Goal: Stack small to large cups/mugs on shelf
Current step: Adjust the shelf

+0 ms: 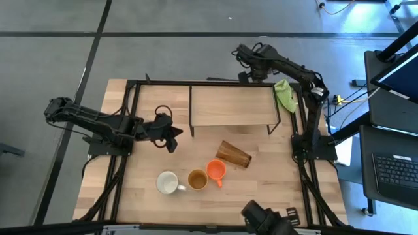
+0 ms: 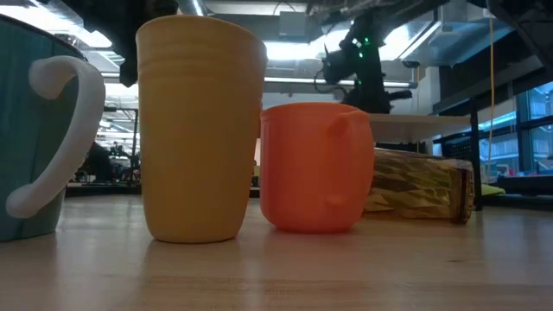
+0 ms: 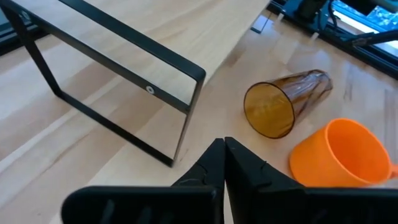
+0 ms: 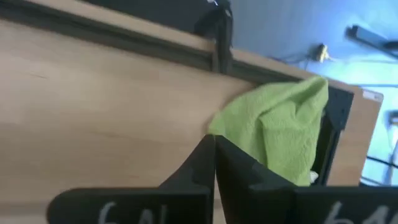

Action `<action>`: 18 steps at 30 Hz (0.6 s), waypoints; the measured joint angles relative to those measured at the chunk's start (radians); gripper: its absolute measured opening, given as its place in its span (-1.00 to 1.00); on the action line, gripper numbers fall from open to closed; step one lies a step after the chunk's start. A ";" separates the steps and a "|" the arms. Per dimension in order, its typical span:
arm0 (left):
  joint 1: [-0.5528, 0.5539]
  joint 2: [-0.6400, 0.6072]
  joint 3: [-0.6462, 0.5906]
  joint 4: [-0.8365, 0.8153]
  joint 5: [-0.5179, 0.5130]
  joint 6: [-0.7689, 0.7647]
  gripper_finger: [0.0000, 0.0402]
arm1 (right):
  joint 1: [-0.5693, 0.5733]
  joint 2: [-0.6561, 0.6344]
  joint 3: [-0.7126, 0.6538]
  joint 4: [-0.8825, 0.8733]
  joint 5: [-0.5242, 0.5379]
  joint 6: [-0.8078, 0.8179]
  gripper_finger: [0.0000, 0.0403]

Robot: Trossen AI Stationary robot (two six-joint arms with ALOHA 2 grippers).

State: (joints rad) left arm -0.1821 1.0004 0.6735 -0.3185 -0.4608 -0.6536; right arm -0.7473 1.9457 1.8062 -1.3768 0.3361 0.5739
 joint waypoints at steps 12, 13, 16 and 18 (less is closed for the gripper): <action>-0.008 0.000 0.000 -0.003 -0.024 -0.020 -0.99 | 0.017 0.001 -0.141 0.085 -0.056 0.001 -0.93; -0.008 0.000 0.000 -0.003 -0.025 -0.020 -0.98 | 0.022 0.001 -0.136 0.083 -0.056 0.001 -0.93; -0.008 0.000 0.000 -0.006 -0.025 -0.020 -0.96 | 0.035 0.001 -0.120 0.055 -0.054 0.007 -0.93; -0.008 0.000 0.000 -0.007 -0.025 -0.019 -0.96 | 0.041 0.001 -0.115 0.032 -0.046 0.025 -0.93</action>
State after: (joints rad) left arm -0.1905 1.0004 0.6735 -0.3252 -0.4854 -0.6731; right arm -0.7066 1.9465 1.6913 -1.3447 0.2897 0.5986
